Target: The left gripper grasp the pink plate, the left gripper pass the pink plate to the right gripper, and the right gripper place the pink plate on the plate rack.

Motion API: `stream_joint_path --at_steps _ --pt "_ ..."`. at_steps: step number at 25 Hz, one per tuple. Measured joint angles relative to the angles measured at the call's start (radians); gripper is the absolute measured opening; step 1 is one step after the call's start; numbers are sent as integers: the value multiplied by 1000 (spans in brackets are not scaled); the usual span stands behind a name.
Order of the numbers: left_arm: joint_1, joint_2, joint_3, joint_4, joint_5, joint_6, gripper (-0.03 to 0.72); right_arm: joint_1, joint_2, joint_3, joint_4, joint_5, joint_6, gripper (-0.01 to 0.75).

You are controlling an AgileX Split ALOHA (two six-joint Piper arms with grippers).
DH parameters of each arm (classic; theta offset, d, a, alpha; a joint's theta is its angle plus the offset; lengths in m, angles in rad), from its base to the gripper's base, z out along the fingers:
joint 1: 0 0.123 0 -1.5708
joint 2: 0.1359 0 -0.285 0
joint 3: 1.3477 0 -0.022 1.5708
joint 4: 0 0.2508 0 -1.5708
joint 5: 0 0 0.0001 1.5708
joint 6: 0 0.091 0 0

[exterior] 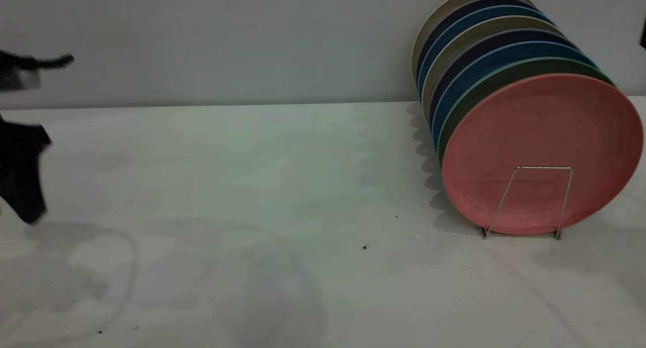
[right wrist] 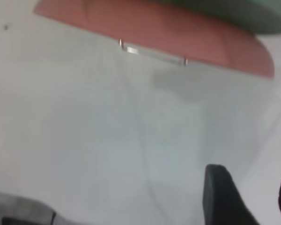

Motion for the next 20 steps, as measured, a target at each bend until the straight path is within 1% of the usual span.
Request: stream_joint_path --at_steps 2,5,11,13,20 --pt "0 -78 -4 33 12 -39 536 0 -16 0 -12 26 18 327" --pt "0 -214 -4 45 39 -53 523 0 -76 33 -15 31 39 330" --pt "0 -461 16 45 141 -57 518 0 -337 201 5 39 48 332" --pt "0 -547 60 45 151 -57 518 0 -436 273 17 42 43 332" --pt "0 -887 291 28 176 -57 518 0 -753 490 20 46 -13 332"
